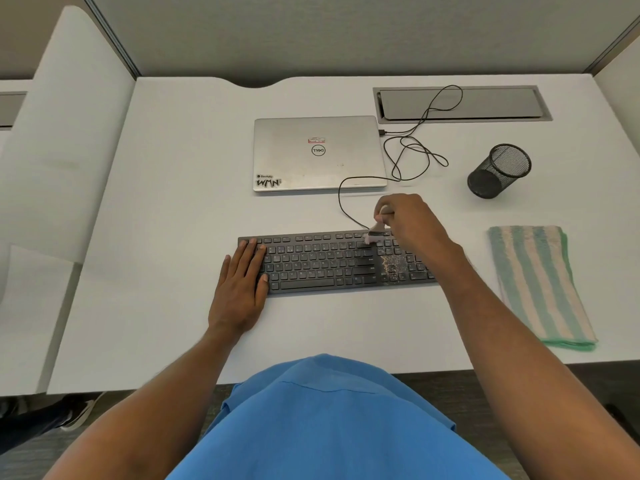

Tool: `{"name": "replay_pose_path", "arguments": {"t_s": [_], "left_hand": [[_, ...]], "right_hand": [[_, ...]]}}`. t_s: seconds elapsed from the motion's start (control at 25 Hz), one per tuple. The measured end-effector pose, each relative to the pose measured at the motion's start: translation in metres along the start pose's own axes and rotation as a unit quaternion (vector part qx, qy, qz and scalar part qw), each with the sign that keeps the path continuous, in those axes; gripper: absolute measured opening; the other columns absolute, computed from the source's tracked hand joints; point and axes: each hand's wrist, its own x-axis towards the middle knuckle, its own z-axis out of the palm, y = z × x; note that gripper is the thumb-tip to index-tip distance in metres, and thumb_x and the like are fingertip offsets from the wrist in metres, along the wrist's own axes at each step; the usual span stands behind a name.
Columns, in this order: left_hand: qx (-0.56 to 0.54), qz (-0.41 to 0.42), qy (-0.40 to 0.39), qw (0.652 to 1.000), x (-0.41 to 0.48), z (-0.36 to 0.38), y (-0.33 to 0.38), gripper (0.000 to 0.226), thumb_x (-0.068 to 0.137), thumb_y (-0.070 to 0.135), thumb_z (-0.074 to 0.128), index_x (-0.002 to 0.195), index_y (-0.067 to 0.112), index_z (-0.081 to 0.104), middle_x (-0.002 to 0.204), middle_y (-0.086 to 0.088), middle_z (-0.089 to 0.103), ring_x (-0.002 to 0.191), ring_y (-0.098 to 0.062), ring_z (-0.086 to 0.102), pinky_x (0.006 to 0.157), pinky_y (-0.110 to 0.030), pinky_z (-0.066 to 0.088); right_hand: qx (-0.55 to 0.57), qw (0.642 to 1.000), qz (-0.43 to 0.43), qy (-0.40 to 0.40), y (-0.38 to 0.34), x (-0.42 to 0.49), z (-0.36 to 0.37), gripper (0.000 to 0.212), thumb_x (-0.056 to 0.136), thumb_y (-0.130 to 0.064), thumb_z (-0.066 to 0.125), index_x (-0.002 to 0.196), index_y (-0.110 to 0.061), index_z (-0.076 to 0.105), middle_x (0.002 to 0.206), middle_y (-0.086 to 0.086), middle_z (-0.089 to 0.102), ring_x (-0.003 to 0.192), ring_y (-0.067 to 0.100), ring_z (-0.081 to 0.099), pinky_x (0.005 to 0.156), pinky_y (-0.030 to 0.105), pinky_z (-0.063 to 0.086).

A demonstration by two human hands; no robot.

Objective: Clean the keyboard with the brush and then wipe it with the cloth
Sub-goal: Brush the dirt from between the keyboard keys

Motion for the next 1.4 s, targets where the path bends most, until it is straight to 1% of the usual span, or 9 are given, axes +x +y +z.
{"name": "replay_pose_path", "arguments": {"t_s": [0.12,0.2,0.4,0.6,0.72,0.8,0.96,1.2,1.4], "left_hand": [[0.000,-0.001,0.000,1.000,0.000,0.001,-0.001,0.062,0.109,0.034,0.031,0.169,0.021,0.022,0.177,0.003,0.014,0.164,-0.012,0.002,0.132,-0.050,0.012],[-0.001,-0.001,0.001,1.000,0.000,0.001,-0.001,0.062,0.109,0.034,0.031,0.169,0.021,0.023,0.177,0.003,0.014,0.164,-0.012,0.003,0.132,-0.050,0.013],[-0.002,0.000,0.002,1.000,0.000,0.001,-0.001,0.062,0.109,0.034,0.031,0.169,0.021,0.023,0.177,0.003,0.015,0.164,-0.012,0.003,0.132,-0.050,0.013],[-0.001,0.001,0.003,1.000,0.000,0.001,-0.001,0.062,0.108,0.034,0.031,0.169,0.021,0.023,0.177,0.003,0.015,0.164,-0.012,0.003,0.132,-0.049,0.012],[0.007,0.000,0.002,1.000,-0.001,0.001,-0.001,0.062,0.109,0.034,0.031,0.169,0.021,0.022,0.177,0.002,0.014,0.164,-0.012,0.003,0.132,-0.049,0.012],[0.006,0.000,0.002,1.000,0.000,0.001,-0.001,0.062,0.109,0.035,0.030,0.169,0.021,0.022,0.177,0.003,0.014,0.164,-0.012,0.003,0.133,-0.049,0.011],[0.007,0.000,0.001,1.000,0.000,0.002,-0.001,0.062,0.109,0.035,0.030,0.169,0.021,0.022,0.177,0.002,0.014,0.164,-0.012,0.002,0.133,-0.049,0.011],[0.006,0.000,0.002,1.000,-0.001,0.001,0.000,0.062,0.109,0.035,0.029,0.169,0.020,0.023,0.177,0.002,0.015,0.164,-0.013,0.003,0.133,-0.049,0.011],[0.001,-0.003,0.001,1.000,0.000,0.002,0.000,0.062,0.109,0.034,0.031,0.169,0.022,0.022,0.177,0.003,0.015,0.164,-0.012,0.003,0.133,-0.049,0.011]], "right_hand": [[-0.010,0.998,0.054,0.024,0.011,0.000,-0.009,0.019,0.092,0.004,0.054,0.088,-0.010,0.067,0.081,-0.001,0.063,0.071,0.011,0.066,0.046,0.010,0.042],[-0.042,0.997,0.053,0.038,0.012,-0.001,-0.011,0.018,0.094,-0.002,0.053,0.096,-0.013,0.066,0.084,-0.001,0.059,0.083,0.021,0.068,0.058,0.019,0.045],[-0.025,0.998,-0.038,0.036,-0.006,0.000,0.003,0.014,0.098,-0.004,0.058,0.092,-0.011,0.068,0.087,-0.001,0.067,0.068,-0.004,0.056,0.043,0.003,0.033],[-0.013,0.999,0.015,0.031,0.010,0.003,0.000,0.017,0.096,0.001,0.054,0.098,-0.004,0.070,0.094,0.006,0.068,0.066,-0.001,0.056,0.042,0.001,0.031],[-0.036,0.998,0.038,0.044,0.019,-0.002,-0.011,0.014,0.097,-0.008,0.055,0.103,-0.012,0.066,0.095,0.004,0.063,0.068,0.007,0.054,0.049,0.005,0.036],[-0.054,0.994,0.031,0.090,0.020,-0.003,-0.010,0.010,0.095,-0.010,0.056,0.097,-0.006,0.066,0.090,0.006,0.065,0.067,0.014,0.055,0.056,0.019,0.043],[0.050,0.983,-0.014,0.174,0.011,-0.004,0.006,0.020,0.098,-0.014,0.053,0.088,-0.004,0.066,0.081,0.007,0.065,0.070,0.020,0.057,0.060,0.027,0.040],[-0.039,0.989,0.000,0.144,0.016,0.002,0.019,0.024,0.099,-0.016,0.050,0.089,0.000,0.064,0.088,0.015,0.067,0.079,0.031,0.064,0.070,0.043,0.055],[-0.030,0.983,-0.002,0.182,0.013,0.007,0.015,0.024,0.101,-0.017,0.049,0.091,-0.001,0.065,0.088,0.015,0.067,0.081,0.031,0.063,0.070,0.043,0.055]]}}
